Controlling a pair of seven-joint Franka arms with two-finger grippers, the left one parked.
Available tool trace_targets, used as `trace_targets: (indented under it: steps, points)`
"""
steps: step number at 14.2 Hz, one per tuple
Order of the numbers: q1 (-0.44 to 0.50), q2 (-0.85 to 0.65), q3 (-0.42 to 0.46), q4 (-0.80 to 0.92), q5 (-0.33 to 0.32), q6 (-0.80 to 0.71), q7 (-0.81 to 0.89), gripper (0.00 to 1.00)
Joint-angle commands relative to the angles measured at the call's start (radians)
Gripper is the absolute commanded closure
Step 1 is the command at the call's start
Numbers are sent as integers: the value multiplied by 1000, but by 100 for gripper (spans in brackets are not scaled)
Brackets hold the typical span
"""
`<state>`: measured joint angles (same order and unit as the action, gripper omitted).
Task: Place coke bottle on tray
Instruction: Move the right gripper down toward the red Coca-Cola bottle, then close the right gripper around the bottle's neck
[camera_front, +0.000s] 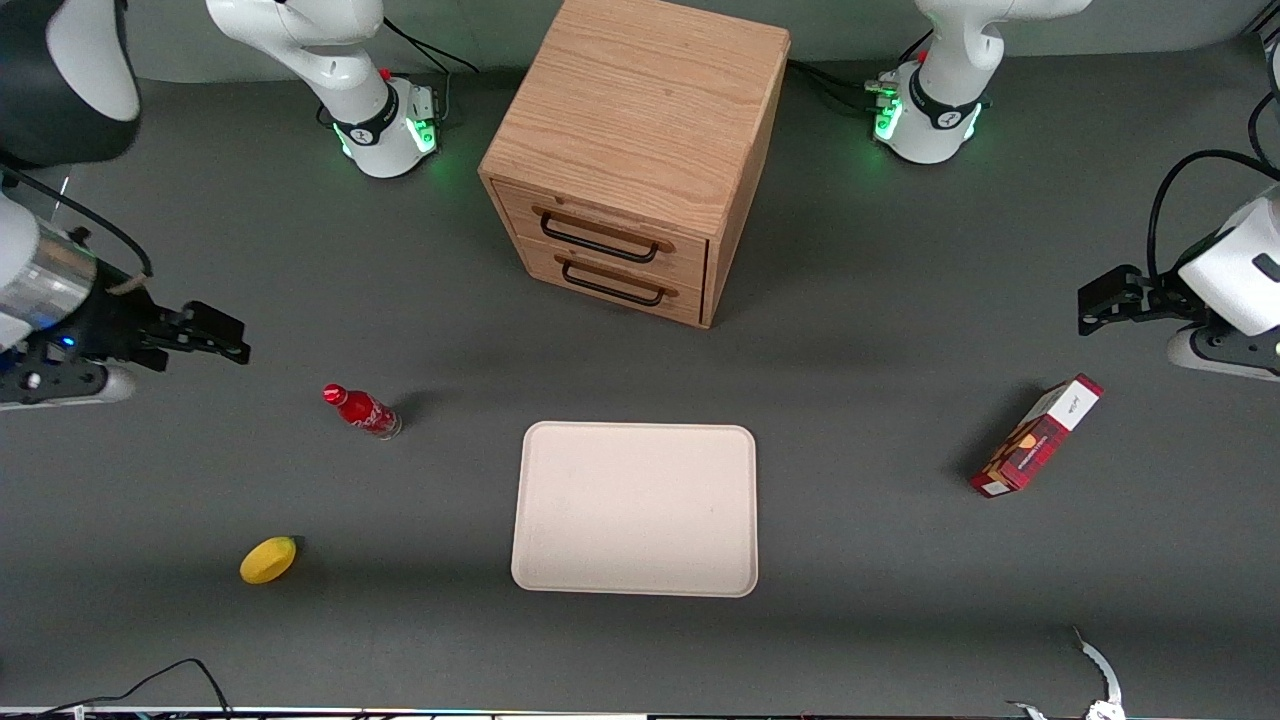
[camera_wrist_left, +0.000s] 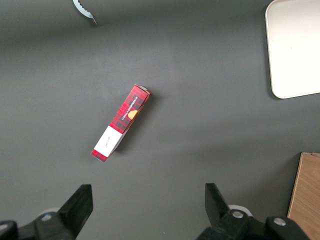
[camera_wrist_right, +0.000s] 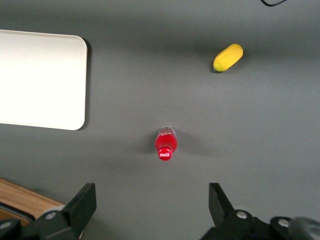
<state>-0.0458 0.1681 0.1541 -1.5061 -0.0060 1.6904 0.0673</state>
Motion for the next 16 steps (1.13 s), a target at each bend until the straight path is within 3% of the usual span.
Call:
trace_targets:
  steps: [1,8,16]
  points:
    - [0,-19,28,-124,-43,116,9,0]
    - [-12,-73,30,-416,-43,337,11,1]
    - [-37,-62,28,-606,-58,543,2,1]
